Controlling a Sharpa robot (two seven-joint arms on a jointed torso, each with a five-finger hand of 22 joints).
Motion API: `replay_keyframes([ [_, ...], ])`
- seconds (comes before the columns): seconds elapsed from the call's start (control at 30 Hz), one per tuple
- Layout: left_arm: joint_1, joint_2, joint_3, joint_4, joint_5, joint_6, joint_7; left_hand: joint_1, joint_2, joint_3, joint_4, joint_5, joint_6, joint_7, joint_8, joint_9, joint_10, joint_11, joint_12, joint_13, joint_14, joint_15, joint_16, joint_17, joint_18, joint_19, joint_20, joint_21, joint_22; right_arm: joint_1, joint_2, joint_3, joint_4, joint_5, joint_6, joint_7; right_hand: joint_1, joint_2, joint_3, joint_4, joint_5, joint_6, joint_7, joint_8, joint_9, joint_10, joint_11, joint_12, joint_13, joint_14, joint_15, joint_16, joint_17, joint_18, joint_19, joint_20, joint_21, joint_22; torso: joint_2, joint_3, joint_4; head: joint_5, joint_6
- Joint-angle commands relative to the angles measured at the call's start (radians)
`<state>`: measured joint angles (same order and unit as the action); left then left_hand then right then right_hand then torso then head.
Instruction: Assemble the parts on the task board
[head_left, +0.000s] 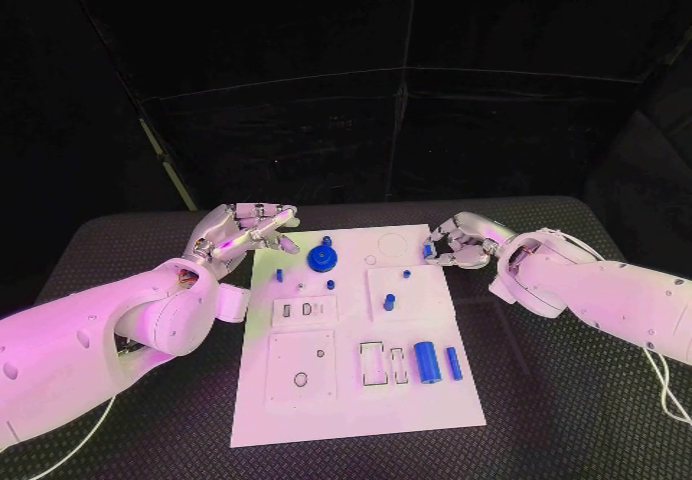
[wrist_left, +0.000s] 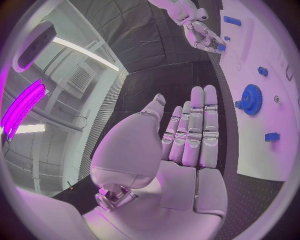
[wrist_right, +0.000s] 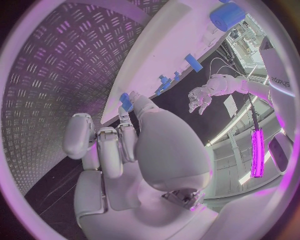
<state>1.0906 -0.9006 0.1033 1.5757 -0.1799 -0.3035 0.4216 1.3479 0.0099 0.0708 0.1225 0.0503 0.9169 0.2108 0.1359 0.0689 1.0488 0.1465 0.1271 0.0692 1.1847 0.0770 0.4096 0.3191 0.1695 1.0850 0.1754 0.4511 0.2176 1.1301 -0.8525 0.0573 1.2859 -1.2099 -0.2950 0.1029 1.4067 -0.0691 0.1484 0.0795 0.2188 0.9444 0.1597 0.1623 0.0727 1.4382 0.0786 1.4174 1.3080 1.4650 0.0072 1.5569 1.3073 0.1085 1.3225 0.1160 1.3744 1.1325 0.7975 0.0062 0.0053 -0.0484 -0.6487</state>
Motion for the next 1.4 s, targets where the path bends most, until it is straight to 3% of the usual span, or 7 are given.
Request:
replay_keyframes([
  [0.03, 0.001, 0.001, 0.001, 0.000, -0.003, 0.010, 0.004, -0.001, 0.009, -0.005, 0.001, -0.003, 0.005, 0.000, -0.005, -0.002, 0.006, 0.001, -0.006, -0.002, -0.006, -0.001, -0.002, 0.001, 0.008, -0.003, -0.001, 0.006, 0.001, 0.001, 0.003, 0.000, -0.001, -0.008, 0.001, 0.003, 0.001, 0.007, 0.002, -0.004, -0.003, 0.007, 0.001, 0.005, 0.000, 0.001, -0.004, 0.004, 0.080, 0.100, -0.004, 0.005, 0.237, -0.021, 0.004, -0.004, 0.005, 0.001, 0.000, 0.0006, 0.0008, -0.001, -0.001],
  [0.47, 0.001, 0.001, 0.001, 0.000, -0.003, 0.012, 0.002, -0.001, 0.009, -0.005, 0.001, -0.003, 0.005, 0.000, -0.005, -0.002, 0.006, 0.001, -0.006, -0.002, -0.006, -0.001, -0.002, 0.001, 0.008, -0.003, -0.001, 0.006, 0.001, 0.001, 0.011, 0.000, -0.008, -0.008, -0.012, -0.001, -0.005, 0.015, 0.006, -0.004, -0.004, 0.025, -0.003, 0.006, -0.001, 0.007, -0.007, 0.009, 0.086, 0.101, -0.007, 0.006, 0.241, -0.021, 0.007, -0.006, 0.007, 0.005, 0.000, 0.0006, 0.0002, 0.000, -0.004],
  [0.53, 0.001, 0.001, 0.001, 0.000, -0.003, 0.012, 0.002, -0.001, 0.009, -0.005, 0.001, -0.003, 0.005, 0.000, -0.005, -0.002, 0.006, 0.001, -0.006, -0.002, -0.006, -0.001, -0.002, 0.001, 0.008, -0.003, -0.001, 0.006, 0.001, 0.001, 0.012, 0.000, -0.009, -0.008, -0.017, 0.000, -0.006, 0.020, 0.009, -0.005, -0.004, 0.038, -0.007, 0.008, 0.000, 0.009, -0.011, 0.011, 0.089, 0.101, -0.009, 0.007, 0.243, -0.022, 0.008, -0.008, 0.007, 0.006, 0.000, 0.0005, 0.0005, -0.001, -0.003],
  [0.73, 0.001, 0.000, 0.001, 0.000, -0.003, 0.013, 0.001, 0.000, 0.009, -0.005, 0.000, -0.003, 0.005, 0.001, -0.006, -0.002, 0.006, 0.001, -0.008, -0.002, -0.007, -0.001, -0.002, 0.002, 0.008, -0.004, 0.000, 0.006, 0.002, 0.001, 0.015, 0.000, -0.011, -0.001, -0.044, 0.020, -0.002, 0.047, 0.031, -0.015, -0.002, 0.122, -0.040, 0.041, 0.011, 0.025, -0.038, 0.025, 0.107, 0.103, -0.032, 0.010, 0.251, -0.023, 0.015, -0.026, 0.013, 0.017, -0.001, 0.0001, 0.0011, 0.000, -0.005],
  [1.03, 0.001, -0.002, 0.001, -0.001, -0.003, 0.014, 0.001, 0.000, 0.009, -0.005, 0.000, -0.003, 0.005, 0.001, -0.006, -0.002, 0.006, 0.001, -0.008, -0.002, -0.007, -0.001, -0.002, 0.002, 0.008, -0.004, 0.000, 0.006, 0.002, 0.001, 0.018, 0.000, 0.002, 0.009, -0.093, 0.035, 0.004, 0.065, 0.050, -0.028, 0.000, 0.145, -0.053, 0.048, 0.014, 0.041, -0.050, 0.041, 0.128, 0.104, -0.045, 0.011, 0.256, -0.025, 0.021, -0.040, 0.016, 0.025, -0.002, 0.0012, -0.0001, 0.003, -0.004],
  [1.2, 0.001, -0.004, 0.001, -0.003, -0.003, 0.014, 0.000, 0.000, 0.009, -0.005, 0.000, -0.003, 0.005, 0.001, -0.006, -0.002, 0.006, 0.001, -0.008, -0.002, -0.007, -0.001, -0.002, 0.002, 0.008, -0.004, 0.000, 0.006, 0.002, 0.002, 0.011, 0.001, 0.033, 0.007, -0.110, 0.025, 0.005, 0.067, 0.054, -0.030, 0.000, 0.146, -0.054, 0.048, 0.014, 0.040, -0.051, 0.040, 0.128, 0.104, -0.046, 0.011, 0.257, -0.025, 0.021, -0.042, 0.017, 0.026, -0.004, -0.0004, -0.0014, 0.005, -0.002],
  [1.4, 0.001, -0.002, 0.001, -0.014, -0.003, 0.015, -0.001, 0.000, 0.009, -0.005, 0.000, -0.003, 0.004, 0.001, -0.007, -0.002, 0.006, 0.001, -0.009, -0.002, -0.007, -0.001, -0.002, 0.002, 0.008, -0.004, 0.000, 0.006, 0.002, 0.003, 0.000, 0.002, 0.125, -0.010, -0.115, -0.025, 0.002, 0.067, 0.056, -0.031, -0.004, 0.141, -0.052, 0.044, 0.012, 0.040, -0.051, 0.039, 0.127, 0.104, -0.047, 0.012, 0.257, -0.026, 0.021, -0.043, 0.017, 0.026, -0.013, -0.0047, -0.0009, 0.011, -0.002],
])
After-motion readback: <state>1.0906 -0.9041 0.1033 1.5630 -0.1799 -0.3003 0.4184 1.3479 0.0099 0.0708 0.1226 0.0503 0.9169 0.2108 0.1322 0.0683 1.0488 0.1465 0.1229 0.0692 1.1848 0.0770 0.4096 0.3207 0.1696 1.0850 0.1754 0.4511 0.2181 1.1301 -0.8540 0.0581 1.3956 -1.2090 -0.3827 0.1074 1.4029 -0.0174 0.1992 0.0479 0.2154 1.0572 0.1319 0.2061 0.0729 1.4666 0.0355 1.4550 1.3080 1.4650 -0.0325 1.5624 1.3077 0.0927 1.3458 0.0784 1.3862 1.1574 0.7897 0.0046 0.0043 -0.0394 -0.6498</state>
